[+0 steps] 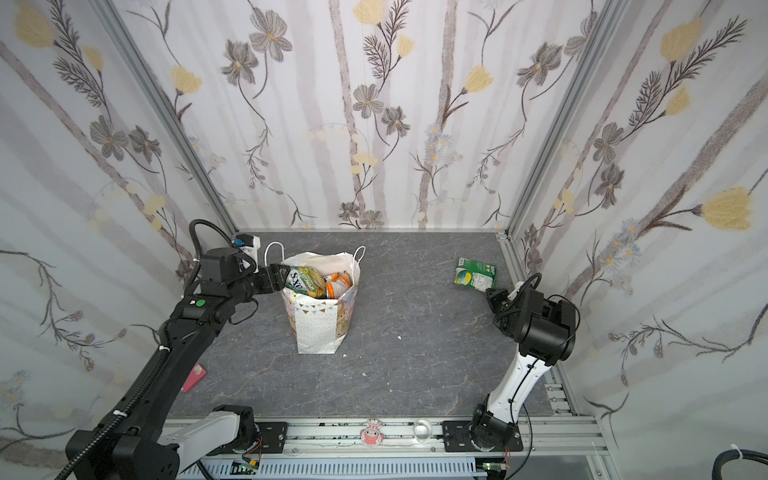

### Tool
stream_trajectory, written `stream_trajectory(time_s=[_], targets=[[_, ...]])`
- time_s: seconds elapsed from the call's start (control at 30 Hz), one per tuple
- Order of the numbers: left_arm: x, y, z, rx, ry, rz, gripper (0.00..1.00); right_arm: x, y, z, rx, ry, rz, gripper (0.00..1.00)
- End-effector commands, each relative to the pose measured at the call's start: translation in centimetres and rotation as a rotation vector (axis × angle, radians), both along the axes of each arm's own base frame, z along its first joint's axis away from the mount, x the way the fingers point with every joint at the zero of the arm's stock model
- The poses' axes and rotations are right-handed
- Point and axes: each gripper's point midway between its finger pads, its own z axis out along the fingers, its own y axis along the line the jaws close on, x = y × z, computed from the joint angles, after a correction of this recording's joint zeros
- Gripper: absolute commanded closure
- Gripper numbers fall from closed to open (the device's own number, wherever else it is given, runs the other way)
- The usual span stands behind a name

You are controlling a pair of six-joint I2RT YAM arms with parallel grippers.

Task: Place the snacks into the paper bag
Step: 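Lower the right gripper onto the green packet's edge and close, then lift the green packet and carry it toward the paper bag with the right gripper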

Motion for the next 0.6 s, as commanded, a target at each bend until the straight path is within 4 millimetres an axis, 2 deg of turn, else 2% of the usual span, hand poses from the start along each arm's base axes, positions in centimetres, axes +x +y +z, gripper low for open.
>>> stream_trajectory(time_s=[0.0, 0.07, 0.2, 0.23, 0.43, 0.57], targets=[[0.1, 0.0, 0.8, 0.009, -0.027, -0.008, 0.26, -0.9, 0.2, -1.4, 0.014, 0.078, -0.007, 0.99], [0.1, 0.0, 0.8, 0.010, -0.029, -0.008, 0.26, -0.1, -0.6, -0.2, -0.040, 0.065, -0.015, 1.00], [0.1, -0.1, 0.8, 0.009, -0.028, -0.009, 0.26, -0.7, -0.7, 1.8, -0.101, 0.055, -0.012, 1.00], [0.1, -0.1, 0.9, 0.009, -0.029, -0.009, 0.27, -1.7, -0.2, 1.6, -0.101, 0.066, -0.009, 1.00], [0.1, -0.1, 0.9, 0.005, -0.031, -0.011, 0.26, -3.4, 2.0, 4.5, -0.187, 0.038, 0.025, 1.00], [0.0, -0.1, 1.0, 0.004, -0.033, -0.012, 0.26, -3.2, 3.3, 8.0, -0.282, 0.012, 0.064, 1.00]])
